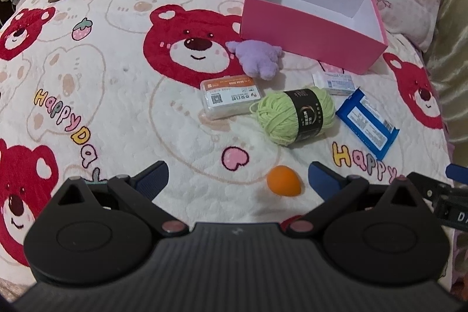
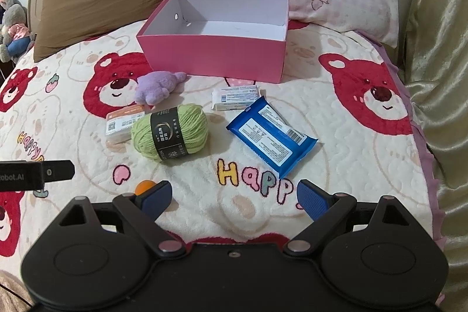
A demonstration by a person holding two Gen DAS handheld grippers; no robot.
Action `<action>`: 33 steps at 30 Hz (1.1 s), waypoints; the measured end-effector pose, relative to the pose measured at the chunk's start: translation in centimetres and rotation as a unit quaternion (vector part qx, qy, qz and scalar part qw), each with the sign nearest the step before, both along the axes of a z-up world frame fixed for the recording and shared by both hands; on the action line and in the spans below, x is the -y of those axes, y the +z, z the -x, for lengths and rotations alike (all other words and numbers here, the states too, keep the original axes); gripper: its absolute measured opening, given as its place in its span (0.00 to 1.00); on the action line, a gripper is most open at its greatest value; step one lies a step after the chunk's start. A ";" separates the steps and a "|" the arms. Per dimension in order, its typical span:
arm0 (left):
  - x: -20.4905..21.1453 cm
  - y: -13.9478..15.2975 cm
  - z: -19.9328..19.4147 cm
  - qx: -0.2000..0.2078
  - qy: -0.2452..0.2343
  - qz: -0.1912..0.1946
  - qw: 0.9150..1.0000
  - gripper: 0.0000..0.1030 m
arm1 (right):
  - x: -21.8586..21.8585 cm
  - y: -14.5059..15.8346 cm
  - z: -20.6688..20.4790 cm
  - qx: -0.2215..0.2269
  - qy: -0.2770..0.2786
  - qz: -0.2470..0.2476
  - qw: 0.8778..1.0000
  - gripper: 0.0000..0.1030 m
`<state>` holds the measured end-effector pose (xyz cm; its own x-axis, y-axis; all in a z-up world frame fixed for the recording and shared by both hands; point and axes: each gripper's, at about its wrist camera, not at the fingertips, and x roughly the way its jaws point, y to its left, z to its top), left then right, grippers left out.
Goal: Organize objects
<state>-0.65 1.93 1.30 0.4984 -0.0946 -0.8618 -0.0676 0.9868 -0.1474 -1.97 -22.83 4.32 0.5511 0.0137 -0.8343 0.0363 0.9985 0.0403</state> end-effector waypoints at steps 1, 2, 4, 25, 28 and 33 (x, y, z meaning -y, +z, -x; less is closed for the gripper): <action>-0.1 -0.1 0.0 -0.001 0.003 0.002 1.000 1.00 | -0.1 0.0 0.0 0.000 -0.001 -0.001 1.000 0.92; -0.2 -0.2 -0.1 -0.001 0.004 0.004 1.000 1.00 | 0.0 0.0 0.1 0.000 -0.001 0.000 1.000 0.92; -0.2 -0.3 0.0 0.000 0.003 0.001 1.000 1.00 | 0.1 0.0 0.2 0.000 -0.001 0.001 1.000 0.92; -0.1 0.3 0.5 0.003 -0.037 -0.059 0.998 1.00 | 0.0 0.7 0.7 0.003 0.004 0.024 1.000 0.92; -0.2 0.5 0.6 0.005 -0.036 -0.064 0.997 1.00 | 0.2 0.9 0.9 0.006 0.003 0.026 1.000 0.92; -0.6 0.7 0.7 0.004 -0.037 -0.059 0.998 1.00 | 0.1 1.3 0.9 0.010 0.007 0.025 1.000 0.92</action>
